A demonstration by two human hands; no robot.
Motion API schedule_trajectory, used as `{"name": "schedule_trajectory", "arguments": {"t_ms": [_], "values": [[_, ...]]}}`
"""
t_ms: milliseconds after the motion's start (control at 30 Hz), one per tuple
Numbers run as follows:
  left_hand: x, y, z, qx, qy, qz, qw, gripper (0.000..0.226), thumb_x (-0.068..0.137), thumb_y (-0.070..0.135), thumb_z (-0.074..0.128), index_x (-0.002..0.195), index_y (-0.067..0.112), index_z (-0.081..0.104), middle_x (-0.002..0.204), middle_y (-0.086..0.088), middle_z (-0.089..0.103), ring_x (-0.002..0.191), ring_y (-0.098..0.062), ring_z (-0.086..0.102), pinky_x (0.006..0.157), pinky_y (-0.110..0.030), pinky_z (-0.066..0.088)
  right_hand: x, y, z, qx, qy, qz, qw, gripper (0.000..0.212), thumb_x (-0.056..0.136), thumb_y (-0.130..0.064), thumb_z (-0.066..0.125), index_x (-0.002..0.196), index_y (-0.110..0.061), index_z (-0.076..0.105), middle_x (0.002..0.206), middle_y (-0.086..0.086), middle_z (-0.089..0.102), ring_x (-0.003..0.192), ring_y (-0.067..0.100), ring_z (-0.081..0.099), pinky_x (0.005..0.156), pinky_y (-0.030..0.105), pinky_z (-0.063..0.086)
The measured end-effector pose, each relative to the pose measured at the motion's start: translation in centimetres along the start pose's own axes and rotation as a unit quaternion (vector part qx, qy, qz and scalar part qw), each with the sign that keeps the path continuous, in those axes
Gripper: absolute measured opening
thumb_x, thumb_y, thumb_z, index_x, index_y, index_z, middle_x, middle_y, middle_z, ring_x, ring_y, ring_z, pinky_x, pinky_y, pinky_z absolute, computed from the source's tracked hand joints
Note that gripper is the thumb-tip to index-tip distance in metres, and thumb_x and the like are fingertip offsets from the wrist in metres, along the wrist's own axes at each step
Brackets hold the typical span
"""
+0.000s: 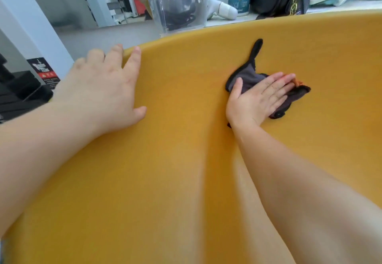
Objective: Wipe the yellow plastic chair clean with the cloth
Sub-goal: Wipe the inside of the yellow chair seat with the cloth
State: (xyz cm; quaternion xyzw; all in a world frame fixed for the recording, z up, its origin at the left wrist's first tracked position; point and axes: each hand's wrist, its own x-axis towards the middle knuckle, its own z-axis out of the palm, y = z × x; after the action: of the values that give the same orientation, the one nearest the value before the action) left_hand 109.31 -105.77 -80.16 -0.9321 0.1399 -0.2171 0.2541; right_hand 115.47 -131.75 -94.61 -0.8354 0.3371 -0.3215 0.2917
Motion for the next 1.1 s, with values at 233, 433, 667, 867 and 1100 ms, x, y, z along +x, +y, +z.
{"name": "schedule_trajectory", "arguments": {"t_ms": [233, 433, 667, 867, 1100], "values": [[-0.1, 0.8, 0.1, 0.018, -0.003, -0.020, 1.000, 0.124, 0.064, 0.073, 0.064, 0.158, 0.008, 0.014, 0.152, -0.019, 0.030, 0.123, -0.040, 0.043, 0.097, -0.050, 0.043, -7.3, -6.4, 2.4, 0.014, -0.085, -0.517, 0.852, 0.078, 0.100, -0.048, 0.039, 0.160, -0.005, 0.016, 0.169, 0.017, 0.007, 0.155, 0.037, 0.013, 0.127, 0.049, 0.006], [-0.2, 1.4, -0.7, 0.039, -0.016, -0.028, 0.999, 0.134, 0.063, 0.084, 0.059, 0.158, 0.009, 0.003, 0.156, -0.018, 0.023, 0.121, -0.037, 0.043, 0.096, -0.048, 0.042, 1.7, 5.5, -0.8, -0.191, -0.092, -0.658, 0.722, 0.086, 0.092, -0.065, 0.041, 0.162, -0.021, 0.017, 0.169, 0.002, 0.011, 0.145, 0.035, 0.032, 0.122, 0.049, 0.013], [-0.2, 1.8, -1.0, 0.031, -0.031, -0.041, 0.998, 0.136, 0.062, 0.084, 0.062, 0.158, 0.010, 0.000, 0.157, -0.018, 0.020, 0.123, -0.039, 0.041, 0.097, -0.048, 0.040, 3.8, 1.9, -2.1, -0.129, 0.026, -0.201, 0.971, 0.092, 0.097, -0.061, 0.035, 0.161, -0.005, 0.002, 0.169, 0.019, -0.006, 0.155, 0.042, 0.000, 0.124, 0.059, 0.001], [-0.5, 1.6, -1.1, 0.028, -0.039, -0.048, 0.998, 0.144, 0.053, 0.092, 0.058, 0.158, 0.008, 0.005, 0.157, -0.019, 0.021, 0.124, -0.040, 0.042, 0.097, -0.049, 0.040, -9.7, -6.2, 2.6, 0.005, -0.096, -0.452, 0.887, 0.076, 0.098, -0.046, 0.039, 0.161, -0.009, 0.020, 0.170, 0.013, 0.010, 0.150, 0.037, 0.022, 0.124, 0.053, 0.012], [-0.6, 2.2, -1.4, 0.035, -0.044, -0.049, 0.997, 0.149, 0.051, 0.097, 0.054, 0.157, 0.008, -0.001, 0.159, -0.019, 0.015, 0.132, -0.041, 0.036, 0.101, -0.053, 0.039, -5.6, 7.9, -1.0, -0.163, -0.209, -0.620, 0.738, 0.081, 0.096, -0.066, 0.037, 0.162, -0.025, 0.016, 0.169, -0.005, 0.005, 0.144, 0.030, 0.033, 0.124, 0.046, 0.012]]}}
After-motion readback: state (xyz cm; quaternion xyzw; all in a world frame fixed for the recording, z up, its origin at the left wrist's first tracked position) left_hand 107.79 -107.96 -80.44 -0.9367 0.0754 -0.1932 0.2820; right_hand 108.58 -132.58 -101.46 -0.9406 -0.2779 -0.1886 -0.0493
